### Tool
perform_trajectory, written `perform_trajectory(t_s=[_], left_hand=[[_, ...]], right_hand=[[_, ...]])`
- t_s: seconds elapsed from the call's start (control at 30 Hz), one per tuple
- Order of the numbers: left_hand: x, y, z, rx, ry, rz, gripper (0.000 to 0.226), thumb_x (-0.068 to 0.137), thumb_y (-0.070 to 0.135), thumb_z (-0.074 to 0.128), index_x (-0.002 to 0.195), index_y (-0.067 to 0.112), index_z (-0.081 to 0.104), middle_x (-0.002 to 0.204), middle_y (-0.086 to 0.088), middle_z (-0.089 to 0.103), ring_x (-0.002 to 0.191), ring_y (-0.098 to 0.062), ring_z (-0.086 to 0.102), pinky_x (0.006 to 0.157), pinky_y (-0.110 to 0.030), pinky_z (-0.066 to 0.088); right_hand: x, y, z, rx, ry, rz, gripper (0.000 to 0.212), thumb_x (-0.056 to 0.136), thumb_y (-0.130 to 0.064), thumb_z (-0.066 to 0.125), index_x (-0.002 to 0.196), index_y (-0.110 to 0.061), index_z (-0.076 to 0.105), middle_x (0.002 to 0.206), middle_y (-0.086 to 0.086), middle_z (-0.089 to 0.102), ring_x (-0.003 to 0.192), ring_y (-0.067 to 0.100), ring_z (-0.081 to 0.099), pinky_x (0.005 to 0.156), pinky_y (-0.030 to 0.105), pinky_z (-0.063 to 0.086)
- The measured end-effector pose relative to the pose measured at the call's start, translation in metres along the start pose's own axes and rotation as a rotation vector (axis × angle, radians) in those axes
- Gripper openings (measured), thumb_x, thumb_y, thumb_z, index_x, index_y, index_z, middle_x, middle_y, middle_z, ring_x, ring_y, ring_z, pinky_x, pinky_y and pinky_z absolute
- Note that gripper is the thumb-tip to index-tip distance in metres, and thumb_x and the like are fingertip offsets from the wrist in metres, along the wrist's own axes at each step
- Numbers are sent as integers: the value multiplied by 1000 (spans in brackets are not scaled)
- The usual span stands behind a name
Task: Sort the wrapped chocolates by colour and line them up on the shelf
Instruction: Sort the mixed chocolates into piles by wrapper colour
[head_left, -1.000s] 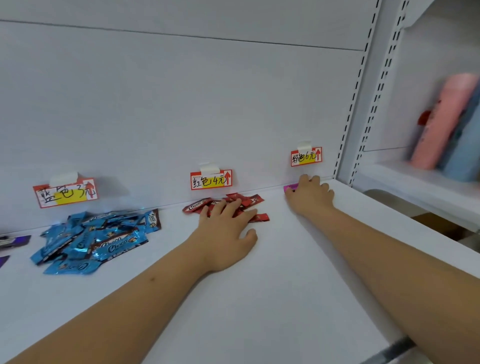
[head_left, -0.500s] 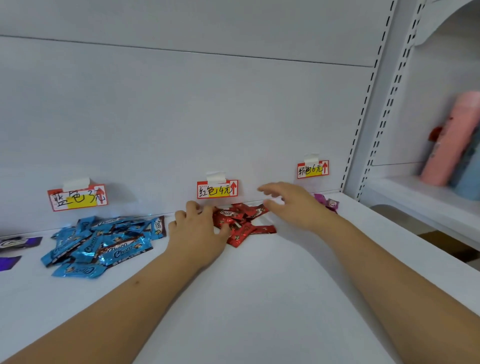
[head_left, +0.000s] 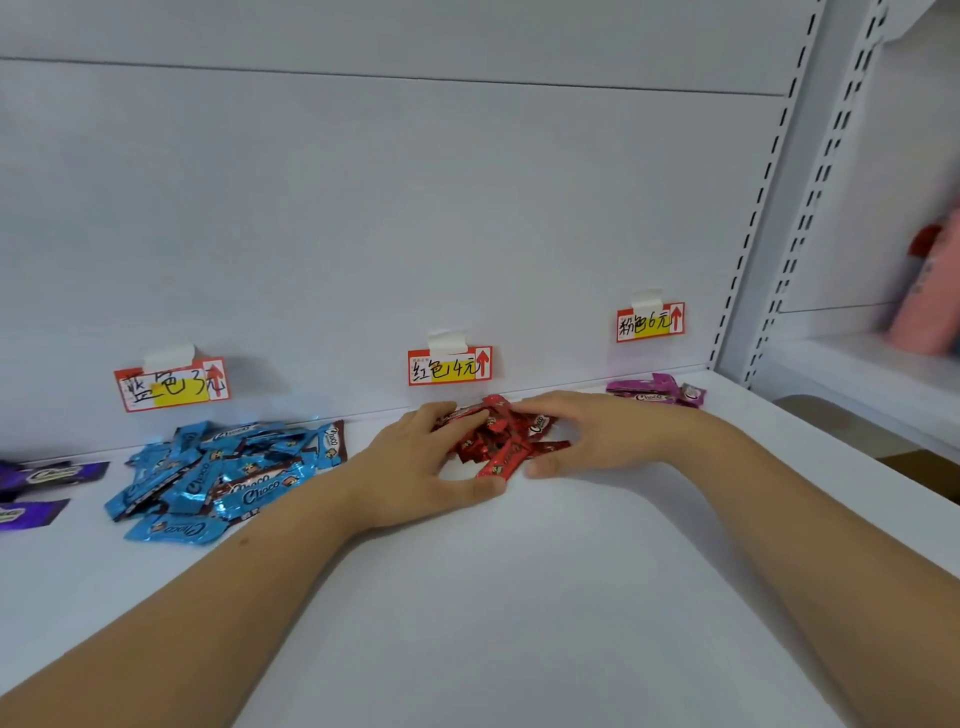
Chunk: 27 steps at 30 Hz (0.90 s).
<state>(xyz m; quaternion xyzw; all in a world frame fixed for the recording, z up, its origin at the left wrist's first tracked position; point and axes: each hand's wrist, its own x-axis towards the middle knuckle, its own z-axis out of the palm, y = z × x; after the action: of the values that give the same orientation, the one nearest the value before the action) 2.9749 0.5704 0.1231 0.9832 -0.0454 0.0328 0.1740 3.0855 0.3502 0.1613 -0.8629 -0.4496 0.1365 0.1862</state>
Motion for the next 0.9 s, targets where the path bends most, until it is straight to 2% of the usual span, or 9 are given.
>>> perform_trajectory(t_s=[0.1,0.23,0.33,0.43,0.5,0.6,0.77,0.83,0.9], left_hand=[[10,-7,3,-110,101,-25,87,75,81,38,150,38,34,151,13,32,139,-7,31,117,-34,29],[14,-11,7,-86,174,9,72,83,71,45,148,40,37,148,14,40,135,-5,36,115,-32,31],[13,-8,7,0,206,-4,82,74,78,34,147,42,36,148,14,38,135,-12,34,114,-32,29],[11,-2,8,57,197,-4,83,73,79,28,148,42,34,152,12,32,139,-14,29,115,-34,27],[12,-3,9,33,173,8,84,73,79,25,149,42,33,155,12,28,143,-12,25,118,-35,25],[16,-6,11,-37,114,11,77,81,75,31,150,41,31,160,14,18,147,-6,15,121,-32,19],[24,3,19,-12,99,44,54,102,42,36,154,35,23,163,16,7,148,-2,10,114,-16,8],[22,7,19,-1,117,49,55,103,42,37,155,34,21,163,13,7,149,-5,7,116,-18,6],[18,9,16,20,180,56,58,100,44,42,155,30,25,162,6,17,149,-10,10,119,-24,8]], right_hand=[[8,1,9,5,112,8,62,88,-45,68,144,-32,46,139,-16,50,127,-2,41,97,7,26],[9,10,-1,-97,193,86,65,88,-56,61,142,-25,47,144,-4,47,134,12,39,107,21,27],[-2,37,-26,-189,377,397,73,85,-63,59,140,-17,44,142,7,43,130,28,42,106,39,38],[-8,63,-24,-288,242,711,83,90,-63,49,151,-15,22,150,18,28,136,41,30,109,47,33],[-3,75,-14,-239,182,740,81,96,-62,36,156,-17,8,160,17,14,144,42,18,116,49,22],[5,83,-10,-206,231,745,73,100,-58,25,157,-17,3,163,14,1,148,39,6,120,48,10],[10,87,-5,-211,291,779,73,100,-59,21,156,-16,5,163,16,-1,148,41,5,121,48,8],[10,81,-5,-191,303,779,75,99,-62,22,156,-16,6,163,14,0,148,38,4,120,50,6],[8,70,-9,-164,375,761,74,98,-63,24,154,-15,19,160,13,15,146,36,14,117,51,15]])
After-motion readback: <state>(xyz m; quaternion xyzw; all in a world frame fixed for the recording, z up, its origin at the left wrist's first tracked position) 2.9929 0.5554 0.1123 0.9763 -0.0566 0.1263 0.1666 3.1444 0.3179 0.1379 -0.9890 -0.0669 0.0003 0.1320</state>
